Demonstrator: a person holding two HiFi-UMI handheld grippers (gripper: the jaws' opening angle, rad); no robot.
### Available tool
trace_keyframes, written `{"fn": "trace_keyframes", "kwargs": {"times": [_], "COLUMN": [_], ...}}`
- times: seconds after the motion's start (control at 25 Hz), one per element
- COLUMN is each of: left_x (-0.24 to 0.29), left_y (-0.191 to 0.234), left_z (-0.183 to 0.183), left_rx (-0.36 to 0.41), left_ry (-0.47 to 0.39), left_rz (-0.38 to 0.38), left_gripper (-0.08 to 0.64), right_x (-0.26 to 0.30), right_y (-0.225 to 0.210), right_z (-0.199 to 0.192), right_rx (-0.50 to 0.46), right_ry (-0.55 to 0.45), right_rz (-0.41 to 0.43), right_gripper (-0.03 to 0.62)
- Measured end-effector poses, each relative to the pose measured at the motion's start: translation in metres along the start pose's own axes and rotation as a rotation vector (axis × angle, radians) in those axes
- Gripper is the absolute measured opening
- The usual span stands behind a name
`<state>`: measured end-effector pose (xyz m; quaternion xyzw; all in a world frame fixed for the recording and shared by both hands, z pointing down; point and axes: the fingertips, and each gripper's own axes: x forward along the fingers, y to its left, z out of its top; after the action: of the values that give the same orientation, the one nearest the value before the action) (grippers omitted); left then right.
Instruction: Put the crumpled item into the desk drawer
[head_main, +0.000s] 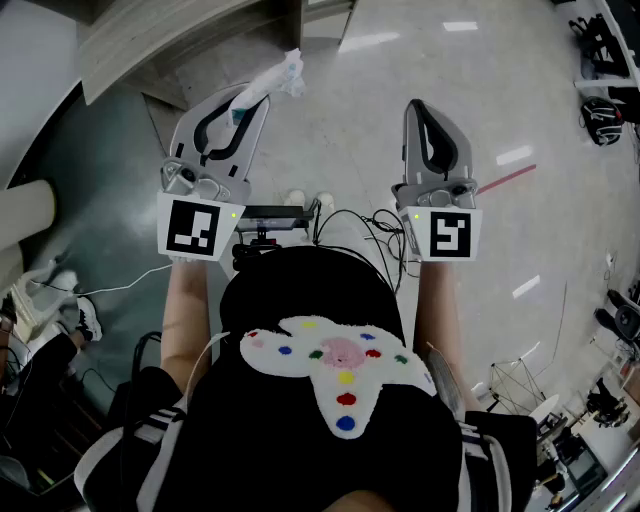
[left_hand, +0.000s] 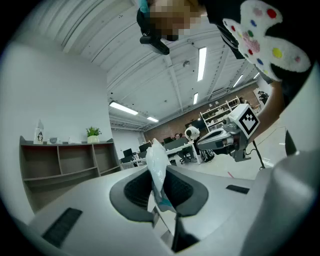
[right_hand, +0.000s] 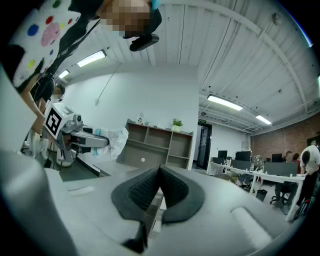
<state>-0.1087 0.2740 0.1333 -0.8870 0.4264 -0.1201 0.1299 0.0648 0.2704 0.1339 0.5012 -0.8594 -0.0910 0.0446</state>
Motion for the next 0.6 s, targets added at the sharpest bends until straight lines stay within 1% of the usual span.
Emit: {"fn": "trace_keyframes", "kwargs": {"times": [0.4, 0.6], "left_x": [-0.0015, -0.0012], "left_y": [-0.0037, -0.0031], "left_z": [0.0002, 0.0027], "left_rx": [-0.004, -0.004], "left_ry": [-0.007, -0.017], "left_rz": [-0.008, -0.019], "left_gripper": [0.052, 0.052], "right_x": [-0.006, -0.0087], "right_y": [0.0011, 0.0011], "right_z": [-0.004, -0.0014], "right_rx": [-0.013, 0.01], "right_ry": [0.021, 0.016], "right_rz": [-0.014, -0.027], "right_gripper": [0.009, 0.009]}}
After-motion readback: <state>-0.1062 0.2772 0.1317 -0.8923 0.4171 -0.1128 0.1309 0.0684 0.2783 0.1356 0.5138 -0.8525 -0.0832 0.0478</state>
